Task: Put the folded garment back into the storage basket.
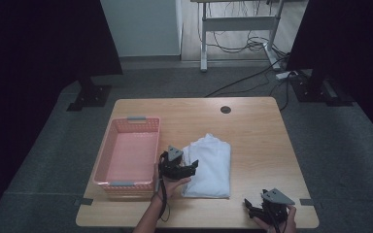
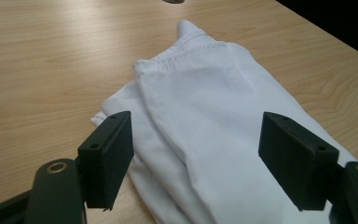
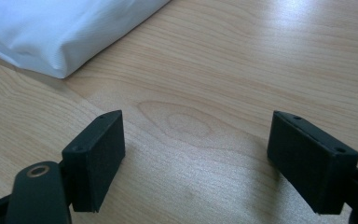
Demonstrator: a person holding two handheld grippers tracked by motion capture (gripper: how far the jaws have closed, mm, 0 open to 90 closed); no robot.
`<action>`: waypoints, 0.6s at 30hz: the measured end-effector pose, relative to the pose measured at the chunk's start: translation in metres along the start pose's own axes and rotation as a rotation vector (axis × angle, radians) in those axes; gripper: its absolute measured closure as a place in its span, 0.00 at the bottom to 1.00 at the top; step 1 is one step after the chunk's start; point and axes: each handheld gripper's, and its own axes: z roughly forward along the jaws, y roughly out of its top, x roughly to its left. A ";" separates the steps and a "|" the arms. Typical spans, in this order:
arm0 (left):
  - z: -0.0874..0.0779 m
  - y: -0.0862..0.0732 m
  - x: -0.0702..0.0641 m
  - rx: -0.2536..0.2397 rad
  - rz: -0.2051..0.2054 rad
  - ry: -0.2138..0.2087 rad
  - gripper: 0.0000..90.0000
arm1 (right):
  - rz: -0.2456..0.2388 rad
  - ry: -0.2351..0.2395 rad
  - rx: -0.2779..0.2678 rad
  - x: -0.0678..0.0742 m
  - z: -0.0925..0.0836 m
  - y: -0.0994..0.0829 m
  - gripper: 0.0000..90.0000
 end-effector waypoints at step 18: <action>0.031 0.001 0.008 0.046 0.003 0.023 0.29 | -0.011 0.014 0.001 -0.001 0.000 0.000 0.21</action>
